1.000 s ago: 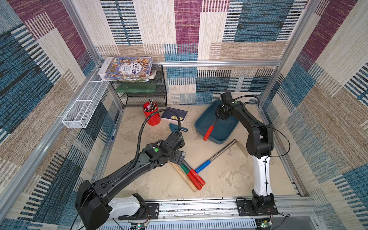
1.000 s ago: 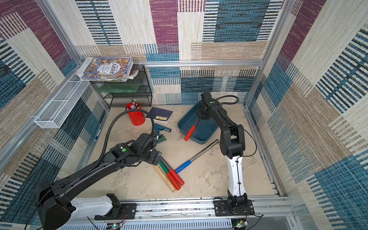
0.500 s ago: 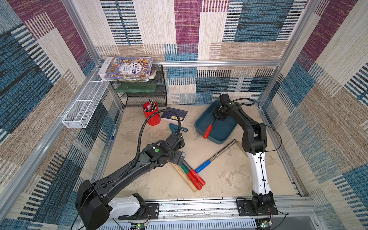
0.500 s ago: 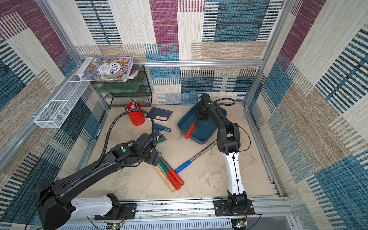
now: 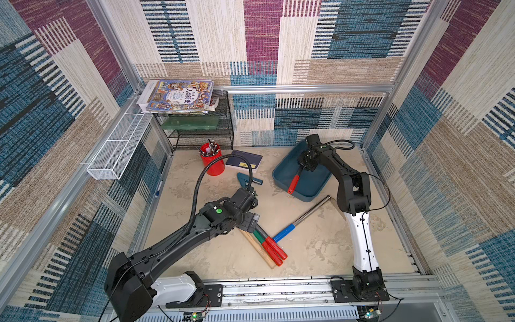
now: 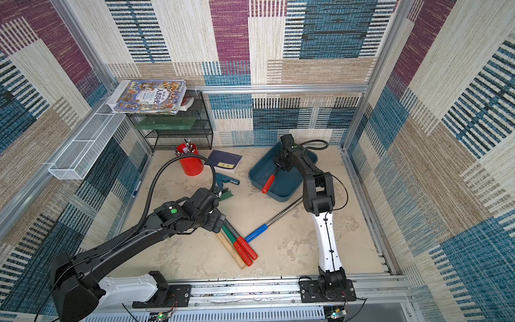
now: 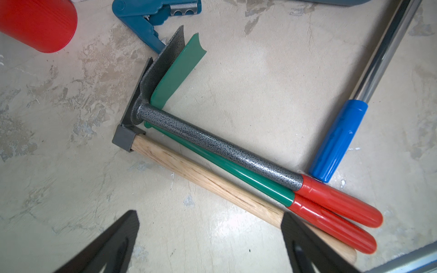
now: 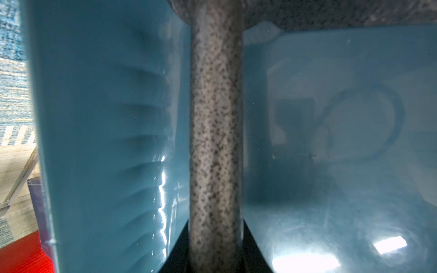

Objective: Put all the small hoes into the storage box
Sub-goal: Place the hoe in the storage box.

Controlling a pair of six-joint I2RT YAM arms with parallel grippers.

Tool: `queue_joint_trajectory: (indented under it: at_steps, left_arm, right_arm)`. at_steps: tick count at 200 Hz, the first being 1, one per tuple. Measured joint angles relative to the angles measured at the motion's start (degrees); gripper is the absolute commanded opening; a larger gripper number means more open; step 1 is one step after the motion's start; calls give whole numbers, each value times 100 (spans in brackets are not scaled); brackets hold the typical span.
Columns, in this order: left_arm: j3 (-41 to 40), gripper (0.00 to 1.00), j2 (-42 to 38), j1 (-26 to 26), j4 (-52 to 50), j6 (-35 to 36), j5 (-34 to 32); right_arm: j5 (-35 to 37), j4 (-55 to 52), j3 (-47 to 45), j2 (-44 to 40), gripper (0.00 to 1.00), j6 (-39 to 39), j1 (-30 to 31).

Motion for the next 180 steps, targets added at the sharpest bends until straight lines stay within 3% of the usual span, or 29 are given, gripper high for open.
queue_joint_trajectory:
  at_steps: [36, 71, 89, 180]
  left_arm:
    - [-44, 98, 0, 0, -2, -11, 2]
    - [-74, 98, 0, 0, 0, -20, 15]
    - [-74, 99, 0, 0, -2, -20, 17]
    - [-107, 100, 13, 0, 4, -15, 138]
  right_arm:
    - [50, 37, 0, 13, 18, 22, 0]
    - [63, 92, 20, 39, 31, 44, -17]
    - [57, 116, 20, 63, 49, 101, -26]
    - [33, 260, 17, 7, 91, -9, 17]
